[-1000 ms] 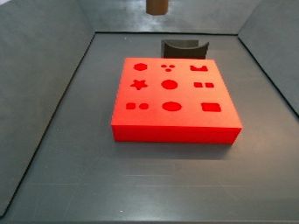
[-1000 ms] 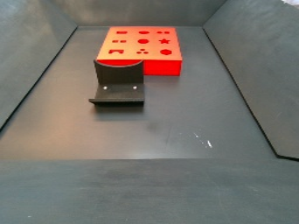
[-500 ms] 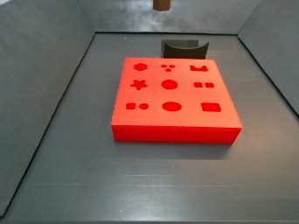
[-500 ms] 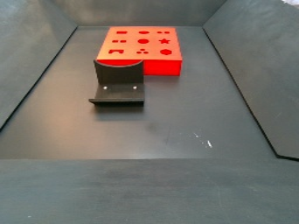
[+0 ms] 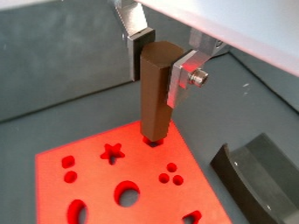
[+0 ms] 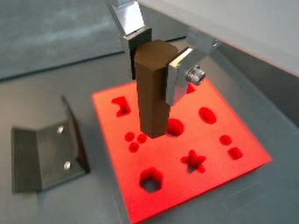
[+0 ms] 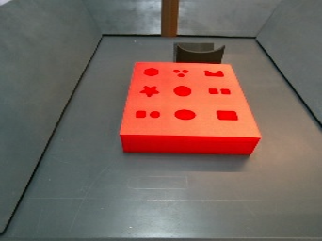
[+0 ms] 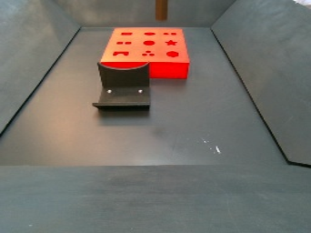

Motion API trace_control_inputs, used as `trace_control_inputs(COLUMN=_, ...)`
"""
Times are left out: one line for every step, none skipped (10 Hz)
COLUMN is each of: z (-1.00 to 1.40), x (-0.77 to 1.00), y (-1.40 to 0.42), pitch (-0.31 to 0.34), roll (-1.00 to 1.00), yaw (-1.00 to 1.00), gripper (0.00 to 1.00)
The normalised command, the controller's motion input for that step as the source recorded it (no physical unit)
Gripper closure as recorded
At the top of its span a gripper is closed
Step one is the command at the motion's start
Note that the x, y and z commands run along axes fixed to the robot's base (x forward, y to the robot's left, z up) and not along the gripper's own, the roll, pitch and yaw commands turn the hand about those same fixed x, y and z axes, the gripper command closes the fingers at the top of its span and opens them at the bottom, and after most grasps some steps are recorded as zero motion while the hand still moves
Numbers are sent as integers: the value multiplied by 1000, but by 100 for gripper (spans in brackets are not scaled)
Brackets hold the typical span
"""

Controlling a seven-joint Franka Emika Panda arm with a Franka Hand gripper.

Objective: Insert the hexagon object.

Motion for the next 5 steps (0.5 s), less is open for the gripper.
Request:
trace_control_inputs(z=-511, x=0, y=320, pitch=-19, roll=179, yaw=200, gripper=100)
trace_control_inputs(z=-391, x=0, y=206, pitch=0, roll=216, yaw=151, gripper=100)
trace_control_inputs(z=-266, x=-29, y=0, pitch=44, roll=310, yaw=83, gripper=100)
trace_control_inputs(z=-266, x=0, y=-89, pitch=130, roll=330, yaw=0, gripper=100)
trace_control_inputs(z=-320, x=0, y=-126, pitch=156, roll=331, yaw=-103, gripper=100)
